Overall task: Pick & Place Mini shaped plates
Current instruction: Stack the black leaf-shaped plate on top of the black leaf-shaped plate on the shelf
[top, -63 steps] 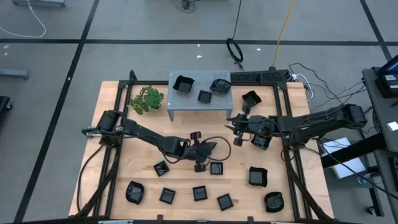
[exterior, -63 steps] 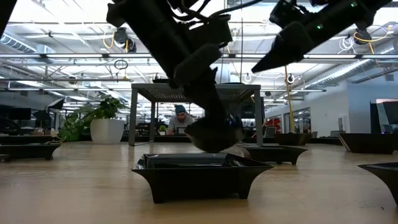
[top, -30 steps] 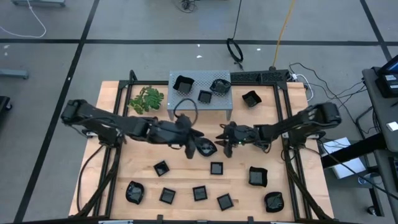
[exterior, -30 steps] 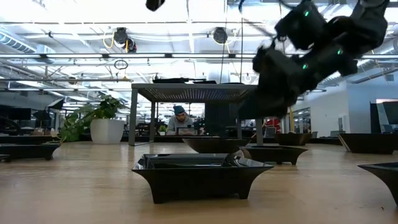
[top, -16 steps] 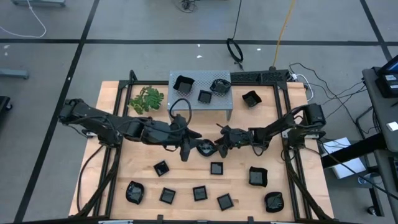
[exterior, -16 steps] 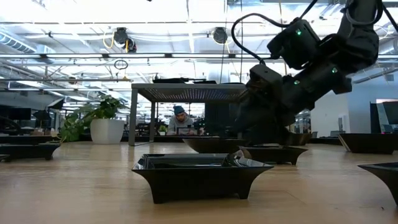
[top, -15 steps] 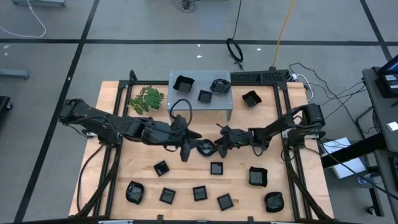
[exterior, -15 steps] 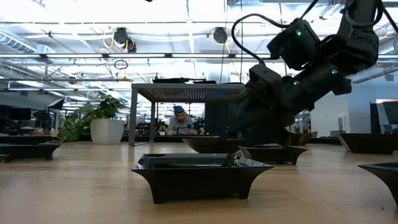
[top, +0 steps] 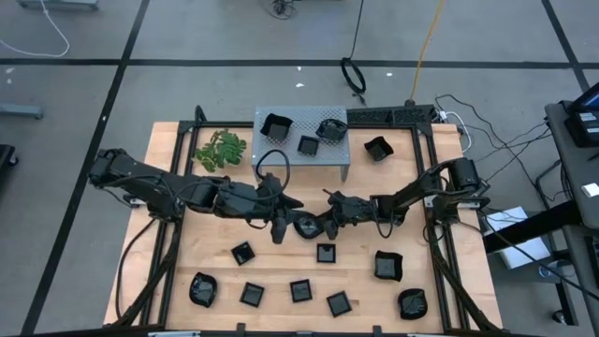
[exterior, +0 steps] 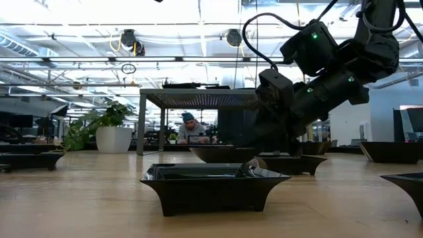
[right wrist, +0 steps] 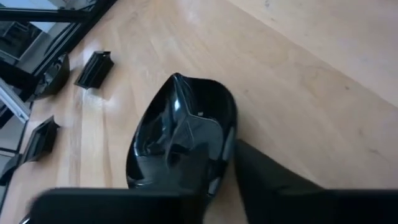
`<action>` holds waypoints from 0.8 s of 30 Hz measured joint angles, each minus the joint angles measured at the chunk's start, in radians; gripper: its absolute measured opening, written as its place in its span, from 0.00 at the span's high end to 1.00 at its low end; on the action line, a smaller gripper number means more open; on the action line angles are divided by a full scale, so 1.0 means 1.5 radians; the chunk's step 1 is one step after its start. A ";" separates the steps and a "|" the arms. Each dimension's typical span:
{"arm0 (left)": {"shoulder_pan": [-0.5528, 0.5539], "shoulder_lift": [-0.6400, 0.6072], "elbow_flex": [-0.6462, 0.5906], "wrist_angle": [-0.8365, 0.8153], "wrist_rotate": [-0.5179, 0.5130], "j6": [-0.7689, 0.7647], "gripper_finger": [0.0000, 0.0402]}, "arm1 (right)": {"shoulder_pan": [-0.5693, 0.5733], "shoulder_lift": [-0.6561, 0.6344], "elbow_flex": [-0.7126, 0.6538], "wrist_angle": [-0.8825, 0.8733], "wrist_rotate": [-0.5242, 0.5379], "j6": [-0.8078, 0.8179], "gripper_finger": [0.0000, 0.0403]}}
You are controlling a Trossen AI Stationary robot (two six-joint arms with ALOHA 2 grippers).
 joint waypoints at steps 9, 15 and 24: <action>0.000 -0.002 0.000 0.000 0.001 0.040 0.64 | -0.007 -0.048 -0.003 -0.008 -0.009 0.009 0.99; 0.000 -0.002 0.000 0.001 0.000 0.072 0.64 | -0.019 -0.093 -0.003 -0.007 -0.006 -0.003 1.00; 0.000 -0.002 0.000 0.001 0.000 0.089 0.64 | -0.018 -0.122 -0.002 -0.096 -0.004 -0.040 0.81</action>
